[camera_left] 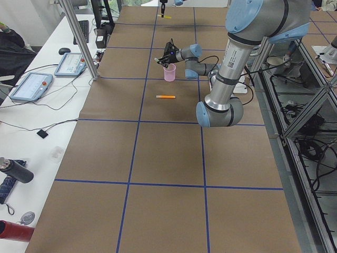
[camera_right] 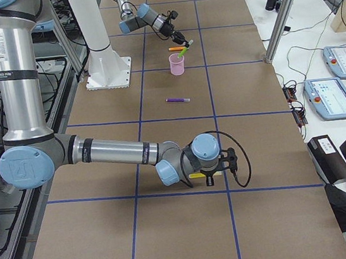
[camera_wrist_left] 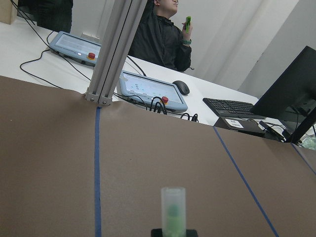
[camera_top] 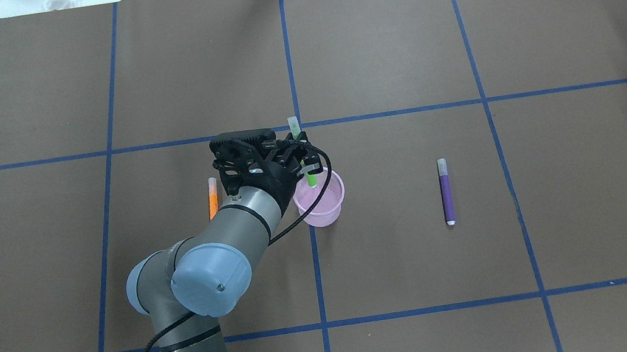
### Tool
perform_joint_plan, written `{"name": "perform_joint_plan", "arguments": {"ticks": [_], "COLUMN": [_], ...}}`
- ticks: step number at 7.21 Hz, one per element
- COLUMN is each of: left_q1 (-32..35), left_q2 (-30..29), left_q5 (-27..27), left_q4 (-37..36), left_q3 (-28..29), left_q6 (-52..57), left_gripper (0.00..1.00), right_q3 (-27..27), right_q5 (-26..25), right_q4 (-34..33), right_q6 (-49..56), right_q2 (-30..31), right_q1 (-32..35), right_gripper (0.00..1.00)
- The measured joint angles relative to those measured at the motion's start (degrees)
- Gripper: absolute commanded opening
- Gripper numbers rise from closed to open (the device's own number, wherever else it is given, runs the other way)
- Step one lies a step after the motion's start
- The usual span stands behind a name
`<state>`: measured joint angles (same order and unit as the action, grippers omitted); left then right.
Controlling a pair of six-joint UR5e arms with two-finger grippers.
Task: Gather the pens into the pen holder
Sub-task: 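Drop the green marker into the pink cup while the right lifts the highlighter, then move the left gripper over the orange marker while the right carries the highlighter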
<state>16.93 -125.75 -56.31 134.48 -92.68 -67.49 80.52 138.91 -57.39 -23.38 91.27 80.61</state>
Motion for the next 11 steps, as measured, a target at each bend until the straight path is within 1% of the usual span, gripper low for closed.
{"name": "perform_joint_plan", "arguments": {"ticks": [1, 2, 3, 5, 7, 8, 9, 10, 11], "left_q1": [-0.9, -1.8, -2.4, -2.6, -2.6, -2.0, -0.6, 1.9, 5.3], "left_q2": [0.0, 0.0, 0.0, -0.1, -0.2, -0.4, -0.4, -0.3, 0.0], "left_q5": [0.0, 0.0, 0.0, 0.0, -0.5, -2.7, -6.1, -11.3, -18.9], "left_q4": [0.0, -0.1, -0.2, -0.2, -0.3, -0.8, -2.1, -5.1, -9.5], "left_q3": [0.1, 0.1, 0.4, 1.0, 0.3, -1.3, -3.4, -5.3, -6.6], "left_q6": [0.1, 0.1, 0.2, 0.2, 0.2, 0.3, 0.6, 0.8, 0.8], "left_gripper": [0.00, 0.12, 0.38, 0.99, 0.99, 0.99, 0.99, 0.99, 0.99], "right_q3": [0.0, 0.0, 0.0, 0.0, 0.6, 1.8, 3.9, 6.8, 9.7], "right_q5": [0.1, 0.1, 0.1, 0.3, 0.8, 1.0, 1.0, 0.9, 0.8], "right_q4": [0.0, 0.0, 0.0, 0.0, 0.1, 0.1, 0.3, 0.5, 0.6], "right_q6": [0.0, 0.0, 0.0, 0.0, 0.0, -0.8, -2.6, -4.4, -5.7], "right_q2": [0.0, 0.0, 0.0, -0.4, -1.9, -3.0, -4.1, -4.9, -5.6], "right_q1": [0.1, 0.2, 0.3, 0.5, 0.7, 0.8, 0.8, 0.8, 0.8], "right_gripper": [0.00, 0.00, 0.00, 0.00, 0.00, 0.00, 0.00, 0.00, 0.00]}}
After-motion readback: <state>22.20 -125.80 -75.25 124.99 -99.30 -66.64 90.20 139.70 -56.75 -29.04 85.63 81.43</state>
